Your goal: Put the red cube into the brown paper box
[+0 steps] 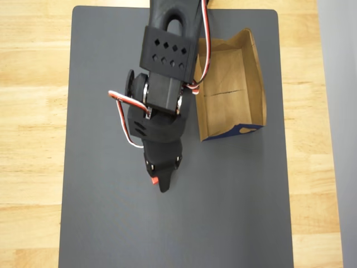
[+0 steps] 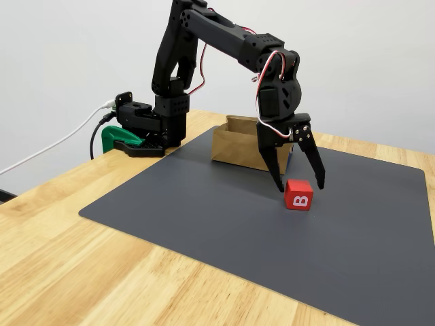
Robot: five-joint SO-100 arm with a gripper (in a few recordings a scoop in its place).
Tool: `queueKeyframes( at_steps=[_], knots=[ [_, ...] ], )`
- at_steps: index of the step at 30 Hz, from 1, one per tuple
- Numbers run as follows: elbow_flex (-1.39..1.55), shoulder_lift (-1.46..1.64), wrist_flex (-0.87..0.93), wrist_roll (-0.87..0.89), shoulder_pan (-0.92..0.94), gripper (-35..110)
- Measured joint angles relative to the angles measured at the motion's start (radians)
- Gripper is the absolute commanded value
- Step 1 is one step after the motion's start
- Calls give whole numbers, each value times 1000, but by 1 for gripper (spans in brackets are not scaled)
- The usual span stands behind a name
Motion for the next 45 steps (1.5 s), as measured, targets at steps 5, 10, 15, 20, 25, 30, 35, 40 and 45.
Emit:
queueKeyframes(
  at_steps=[5, 10, 15, 20, 25, 30, 35, 40, 45],
  knots=[
    [0, -2, 0, 3, 12, 16],
    [-11, 0, 12, 18, 11, 7],
    [-12, 0, 5, 26, 12, 5],
    [-12, 3, 2, 26, 12, 4],
    [21, 37, -25, 21, 14, 0],
    [144, 156, -97, 0, 14, 0],
    [298, 379, -172, 44, 40, 0],
    [460, 646, -192, 81, -2, 0],
    [600, 914, -167, 155, -104, 0]
  ],
)
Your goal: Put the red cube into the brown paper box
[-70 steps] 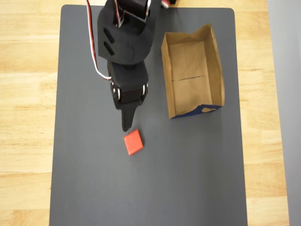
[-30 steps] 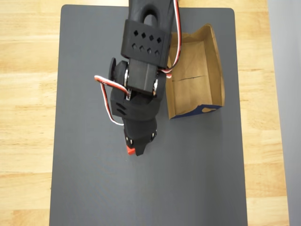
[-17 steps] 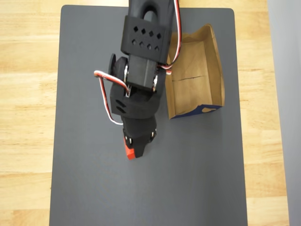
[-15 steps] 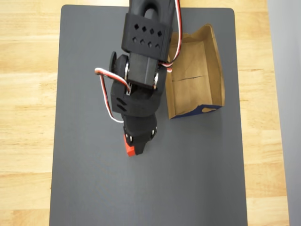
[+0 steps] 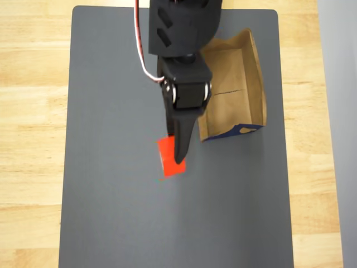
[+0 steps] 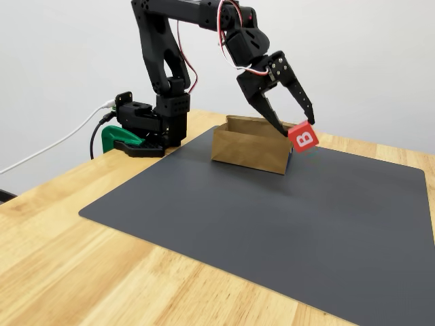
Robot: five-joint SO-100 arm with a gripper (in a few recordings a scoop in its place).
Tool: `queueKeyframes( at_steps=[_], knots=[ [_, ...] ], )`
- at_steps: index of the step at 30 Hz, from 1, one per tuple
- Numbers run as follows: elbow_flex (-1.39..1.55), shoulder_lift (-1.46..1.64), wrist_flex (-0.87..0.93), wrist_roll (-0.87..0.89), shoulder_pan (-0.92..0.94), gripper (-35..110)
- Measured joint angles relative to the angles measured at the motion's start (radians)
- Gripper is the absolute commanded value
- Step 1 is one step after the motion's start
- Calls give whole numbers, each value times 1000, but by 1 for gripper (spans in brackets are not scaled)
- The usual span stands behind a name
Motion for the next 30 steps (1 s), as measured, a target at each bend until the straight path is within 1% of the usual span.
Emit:
queueKeyframes(
  at_steps=[6, 10, 18, 24, 30],
  knots=[
    [98, 233, 86, 5, -167, 0],
    [169, 327, 144, -28, -221, 0],
    [276, 385, 210, -215, -364, 0],
    [302, 383, 249, -293, -388, 0],
    [324, 354, 291, -380, -371, 0]
  ],
)
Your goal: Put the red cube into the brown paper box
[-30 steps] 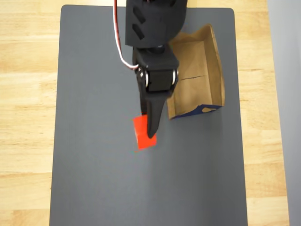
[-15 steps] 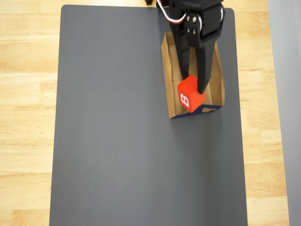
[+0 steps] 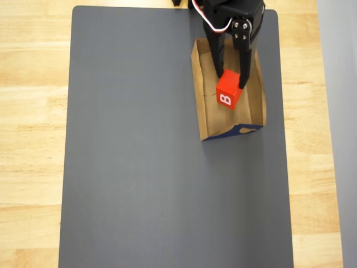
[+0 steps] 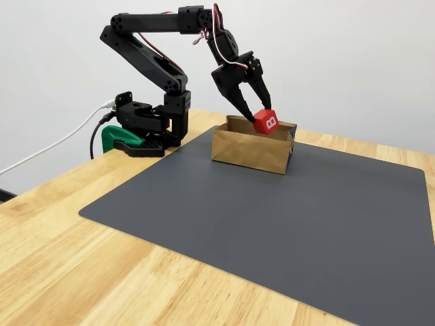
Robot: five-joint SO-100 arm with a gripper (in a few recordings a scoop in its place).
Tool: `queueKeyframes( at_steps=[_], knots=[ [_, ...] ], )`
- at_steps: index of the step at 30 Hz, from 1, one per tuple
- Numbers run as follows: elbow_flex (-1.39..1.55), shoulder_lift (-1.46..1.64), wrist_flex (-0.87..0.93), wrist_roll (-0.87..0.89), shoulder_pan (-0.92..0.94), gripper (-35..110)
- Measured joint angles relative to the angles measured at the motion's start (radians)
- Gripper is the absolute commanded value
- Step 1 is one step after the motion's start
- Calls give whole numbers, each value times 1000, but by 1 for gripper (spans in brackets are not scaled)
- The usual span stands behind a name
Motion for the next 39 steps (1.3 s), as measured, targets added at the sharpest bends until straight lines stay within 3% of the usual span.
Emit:
queueKeyframes(
  at_steps=[7, 15, 18, 22, 39],
  knots=[
    [23, -2, 0, -26, -2, 21],
    [38, -2, -11, -28, 2, 32],
    [43, 9, -32, -28, 20, 29],
    [72, 63, -80, -5, 34, 3],
    [333, 592, -311, 428, 238, 0]
  ],
)
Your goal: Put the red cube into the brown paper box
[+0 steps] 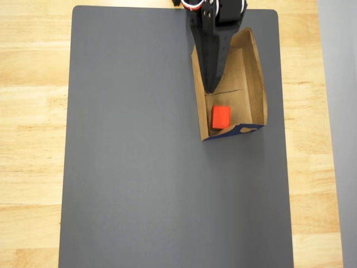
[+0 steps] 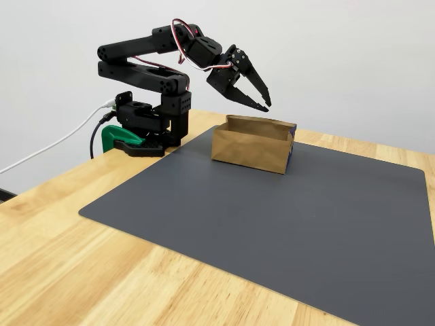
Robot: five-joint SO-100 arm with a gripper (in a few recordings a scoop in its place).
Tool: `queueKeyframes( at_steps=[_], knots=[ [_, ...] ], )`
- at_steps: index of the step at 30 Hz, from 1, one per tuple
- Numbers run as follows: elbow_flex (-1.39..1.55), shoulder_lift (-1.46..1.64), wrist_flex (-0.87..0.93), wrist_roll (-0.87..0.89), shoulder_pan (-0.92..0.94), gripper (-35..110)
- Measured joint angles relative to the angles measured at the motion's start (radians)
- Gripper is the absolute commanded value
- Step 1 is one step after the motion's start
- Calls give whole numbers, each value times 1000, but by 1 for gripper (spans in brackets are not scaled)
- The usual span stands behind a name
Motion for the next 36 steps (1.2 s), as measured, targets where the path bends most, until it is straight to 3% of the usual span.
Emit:
queueKeyframes(
  at_steps=[12, 20, 36],
  knots=[
    [0, 51, 133, 176, 77, 0],
    [0, 52, 270, 175, 120, 0],
    [0, 60, 276, 183, 135, 0]
  ],
)
